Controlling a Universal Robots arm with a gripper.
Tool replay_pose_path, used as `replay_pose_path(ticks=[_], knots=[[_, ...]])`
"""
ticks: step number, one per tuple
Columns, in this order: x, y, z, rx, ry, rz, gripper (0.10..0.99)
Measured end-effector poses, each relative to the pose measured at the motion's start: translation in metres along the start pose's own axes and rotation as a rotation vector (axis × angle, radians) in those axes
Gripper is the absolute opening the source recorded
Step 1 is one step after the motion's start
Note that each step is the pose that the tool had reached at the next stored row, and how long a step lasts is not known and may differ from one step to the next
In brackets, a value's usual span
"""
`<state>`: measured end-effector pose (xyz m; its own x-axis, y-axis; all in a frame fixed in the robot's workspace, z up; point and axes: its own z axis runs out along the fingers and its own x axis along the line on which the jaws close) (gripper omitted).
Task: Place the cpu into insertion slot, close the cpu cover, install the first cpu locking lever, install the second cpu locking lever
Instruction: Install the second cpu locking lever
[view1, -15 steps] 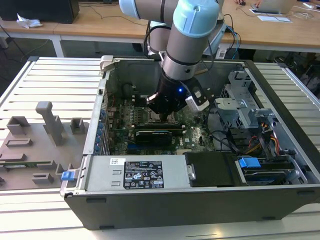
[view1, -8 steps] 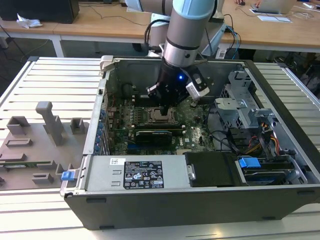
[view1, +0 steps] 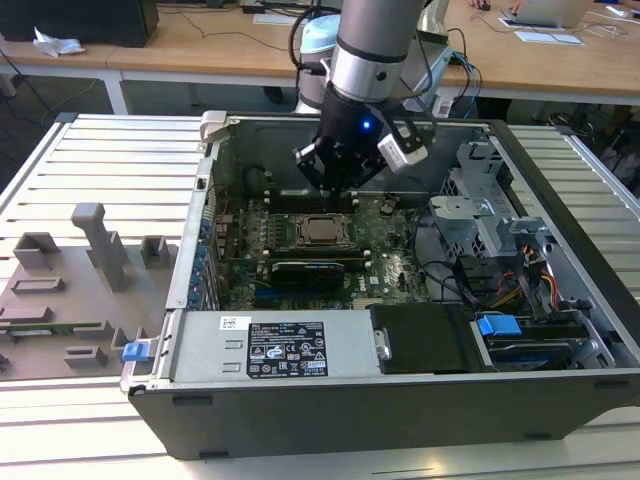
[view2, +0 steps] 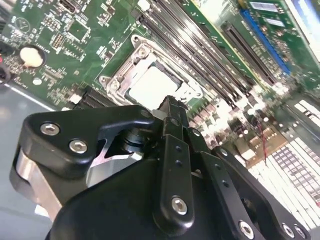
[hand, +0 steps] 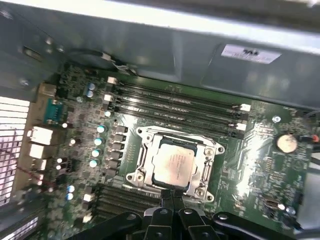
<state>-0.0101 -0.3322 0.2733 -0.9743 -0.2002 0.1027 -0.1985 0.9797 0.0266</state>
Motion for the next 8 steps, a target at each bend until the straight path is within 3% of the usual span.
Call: replay_pose_path(ticks=[2, 8], knots=[[0.0005, 0.0002, -0.0047, 0.000, 0.0000, 0.000, 0.106], [0.0005, 0.0001, -0.0050, 0.000, 0.0000, 0.000, 0.106]])
